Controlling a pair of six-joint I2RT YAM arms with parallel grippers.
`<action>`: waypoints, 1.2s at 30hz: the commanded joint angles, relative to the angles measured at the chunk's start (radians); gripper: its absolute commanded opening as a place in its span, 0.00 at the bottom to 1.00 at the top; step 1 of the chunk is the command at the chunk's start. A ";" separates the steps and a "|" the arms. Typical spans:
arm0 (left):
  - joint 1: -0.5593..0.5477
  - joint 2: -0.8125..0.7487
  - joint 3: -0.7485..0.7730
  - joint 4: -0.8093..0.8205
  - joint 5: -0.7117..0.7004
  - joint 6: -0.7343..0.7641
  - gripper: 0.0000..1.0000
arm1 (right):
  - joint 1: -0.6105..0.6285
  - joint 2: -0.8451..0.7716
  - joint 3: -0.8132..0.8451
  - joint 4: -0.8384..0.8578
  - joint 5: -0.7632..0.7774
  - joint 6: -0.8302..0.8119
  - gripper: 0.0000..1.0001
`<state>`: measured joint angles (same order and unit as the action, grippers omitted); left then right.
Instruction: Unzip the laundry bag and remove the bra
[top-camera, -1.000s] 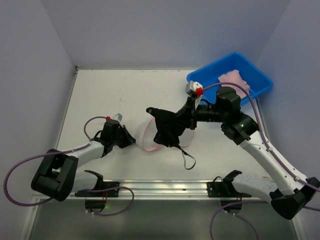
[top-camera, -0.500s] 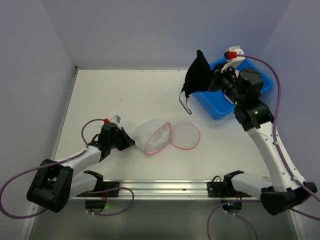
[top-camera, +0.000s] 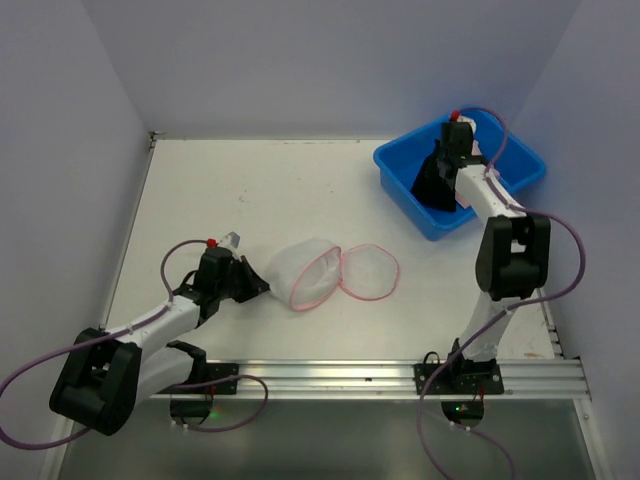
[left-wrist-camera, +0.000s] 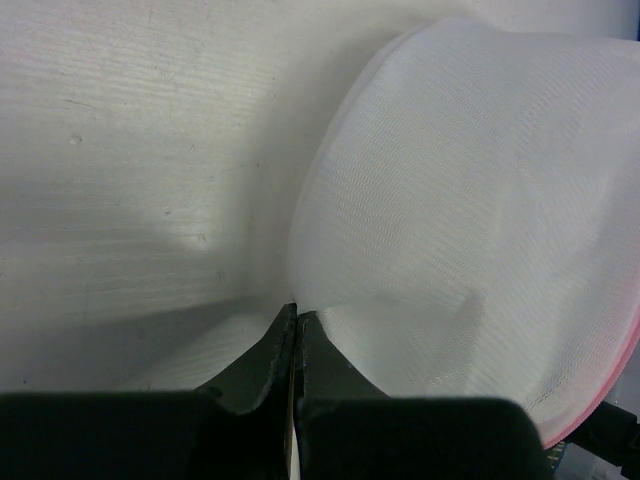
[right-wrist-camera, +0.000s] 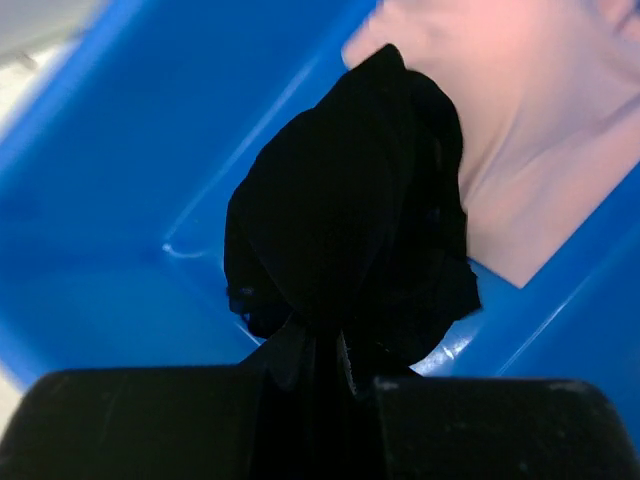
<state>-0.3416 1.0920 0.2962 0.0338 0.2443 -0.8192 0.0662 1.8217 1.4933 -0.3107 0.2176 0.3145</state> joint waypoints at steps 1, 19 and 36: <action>0.004 0.000 -0.002 0.002 0.021 0.002 0.00 | 0.003 0.068 0.116 -0.054 -0.024 0.063 0.03; 0.004 0.046 -0.005 0.100 0.001 -0.092 0.00 | 0.035 -0.371 -0.170 -0.082 -0.226 0.135 0.97; 0.033 -0.053 -0.022 0.015 -0.142 -0.138 0.00 | 0.351 -0.490 -0.763 0.033 -0.075 0.446 0.85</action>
<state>-0.3256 1.0550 0.2798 0.0704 0.1471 -0.9600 0.3981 1.3041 0.7109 -0.3218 0.0883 0.6819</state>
